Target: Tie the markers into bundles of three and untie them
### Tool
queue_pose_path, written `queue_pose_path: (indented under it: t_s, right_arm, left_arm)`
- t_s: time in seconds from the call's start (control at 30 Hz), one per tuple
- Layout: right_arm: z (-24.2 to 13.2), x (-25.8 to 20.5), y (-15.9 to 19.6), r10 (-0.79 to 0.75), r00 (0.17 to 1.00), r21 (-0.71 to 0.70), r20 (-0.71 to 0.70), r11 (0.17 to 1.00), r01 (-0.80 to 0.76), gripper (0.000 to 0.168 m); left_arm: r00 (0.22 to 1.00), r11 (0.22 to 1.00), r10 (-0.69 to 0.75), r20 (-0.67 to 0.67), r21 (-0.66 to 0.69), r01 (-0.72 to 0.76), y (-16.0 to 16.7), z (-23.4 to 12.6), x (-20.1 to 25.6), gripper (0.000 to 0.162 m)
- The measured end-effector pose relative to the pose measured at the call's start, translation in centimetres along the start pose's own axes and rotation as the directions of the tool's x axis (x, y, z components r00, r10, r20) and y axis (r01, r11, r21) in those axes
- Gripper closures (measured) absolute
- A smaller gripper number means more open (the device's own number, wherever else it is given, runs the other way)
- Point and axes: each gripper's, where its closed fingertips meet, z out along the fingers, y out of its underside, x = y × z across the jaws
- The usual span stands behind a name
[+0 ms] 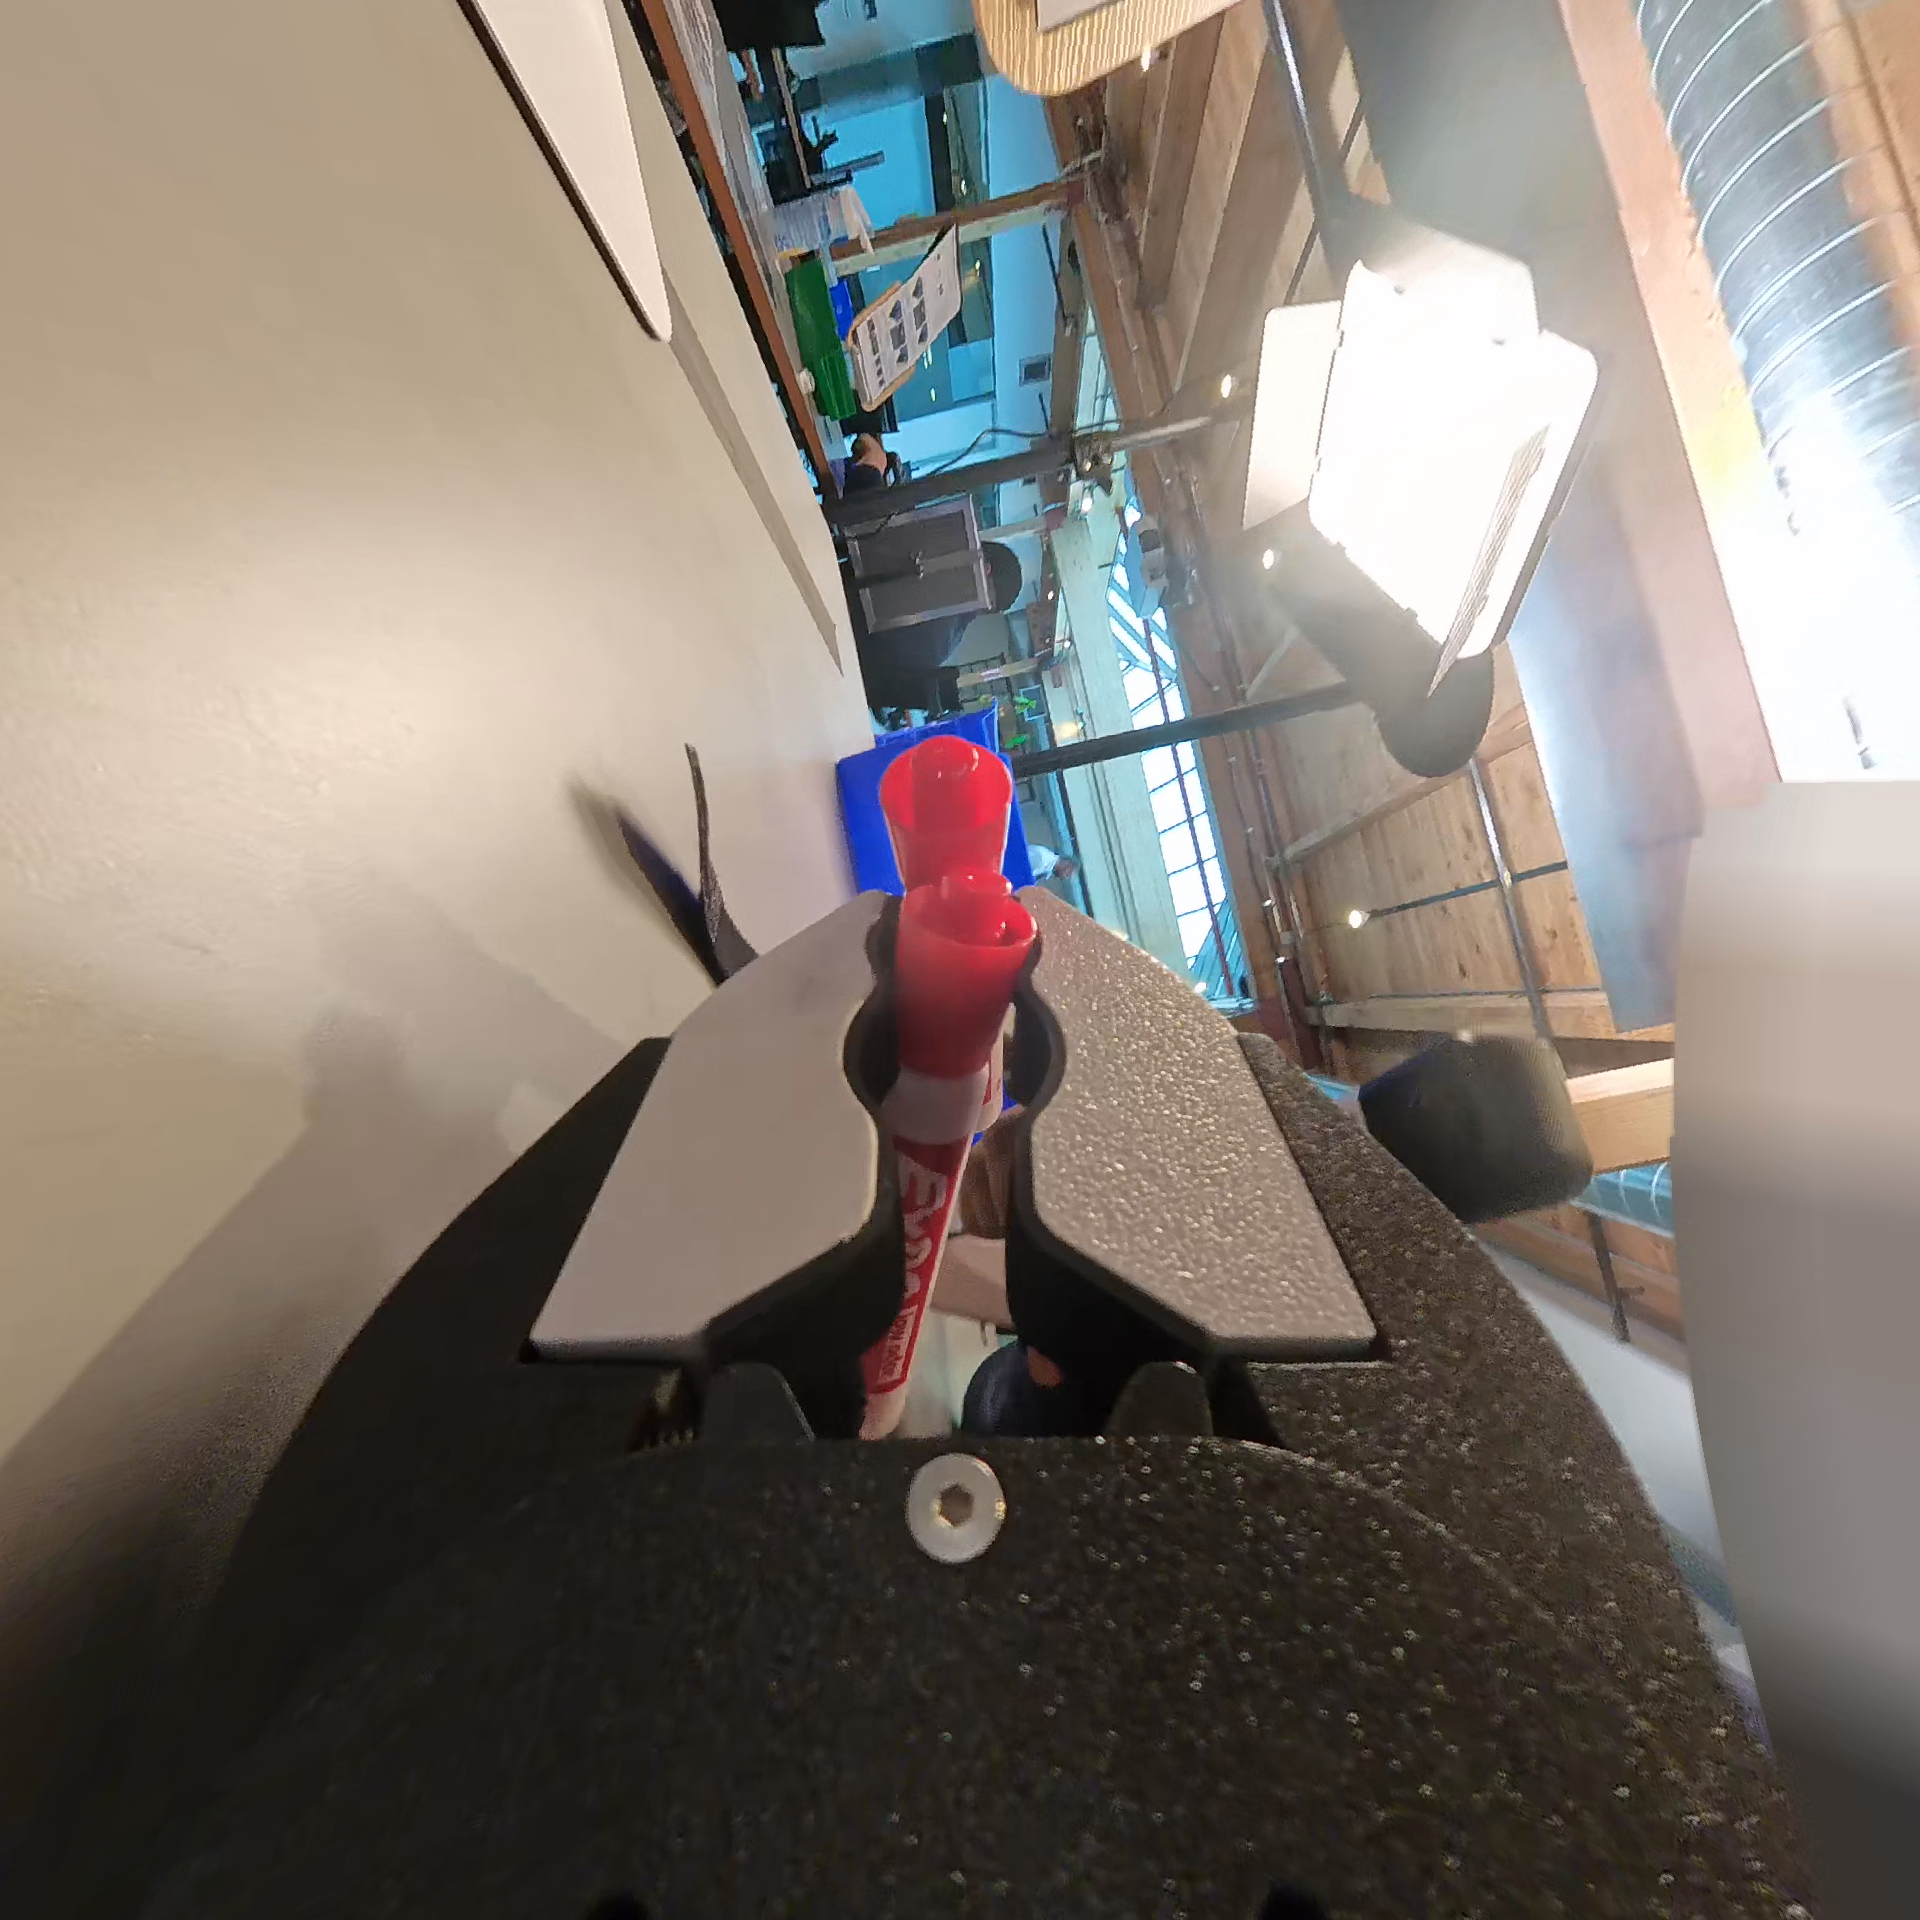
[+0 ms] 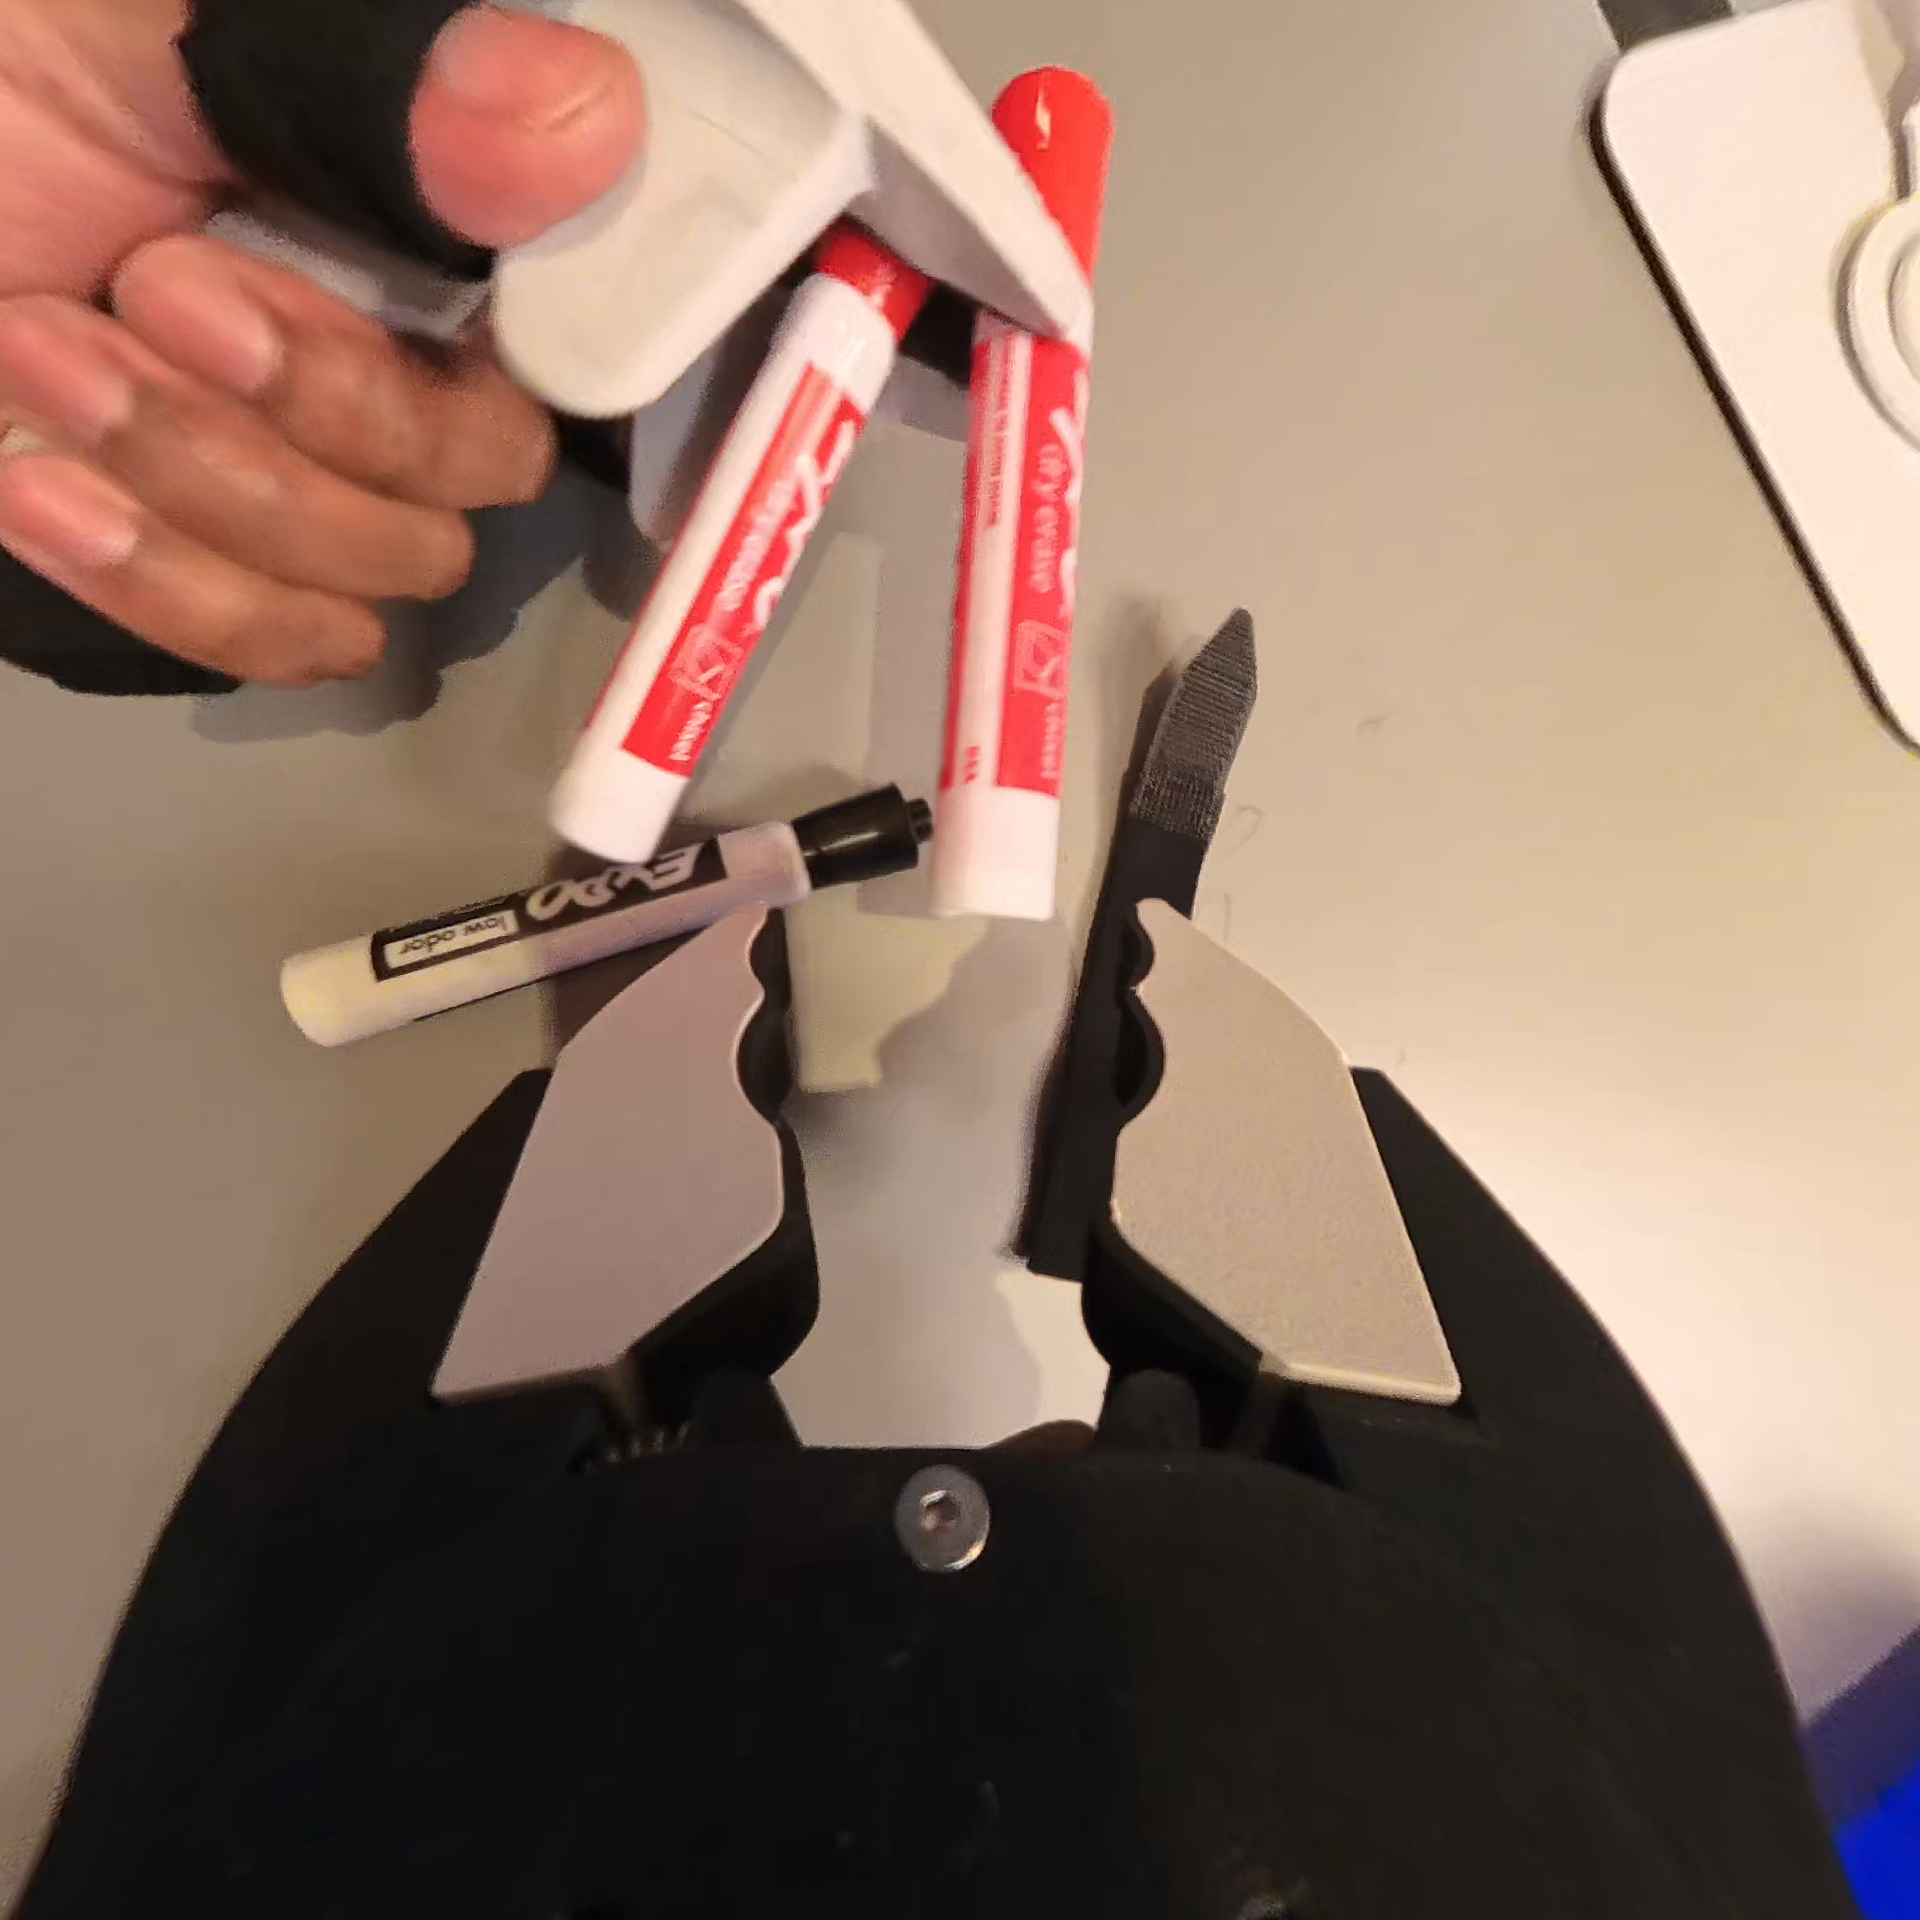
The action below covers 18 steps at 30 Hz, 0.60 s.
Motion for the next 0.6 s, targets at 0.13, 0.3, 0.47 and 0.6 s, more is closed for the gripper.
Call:
queue_pose_path:
  t_s: [0.13, 0.3, 0.47, 0.6]
  right_arm:
    - [0.6, -0.9, -0.4, -0.090, 0.996, 0.001, -0.019, 0.996, 0.090, 0.094]
    - [1.1, -1.0, -1.6, -0.090, 0.994, 0.058, -0.068, 0.994, 0.094, 0.085]
    - [1.2, -1.1, -2.3, -0.086, 0.992, 0.086, -0.094, 0.992, 0.094, 0.081]
    - [0.9, -0.5, -2.4, -0.049, 0.993, 0.106, -0.108, 0.993, 0.060, 0.083]
  left_arm:
    - [0.998, 0.998, -0.042, -0.036, 0.044, 0.043, -1.2, -0.4, 0.5, 0.145]
    - [0.995, 0.995, -0.082, -0.059, 0.056, 0.086, -1.5, -0.6, 0.6, 0.145]
    - [0.995, 0.995, -0.081, -0.063, 0.060, 0.085, -1.5, -0.6, 0.6, 0.145]
    - [0.998, 0.997, -0.049, -0.046, 0.055, 0.051, -1.5, -0.6, 0.5, 0.145]
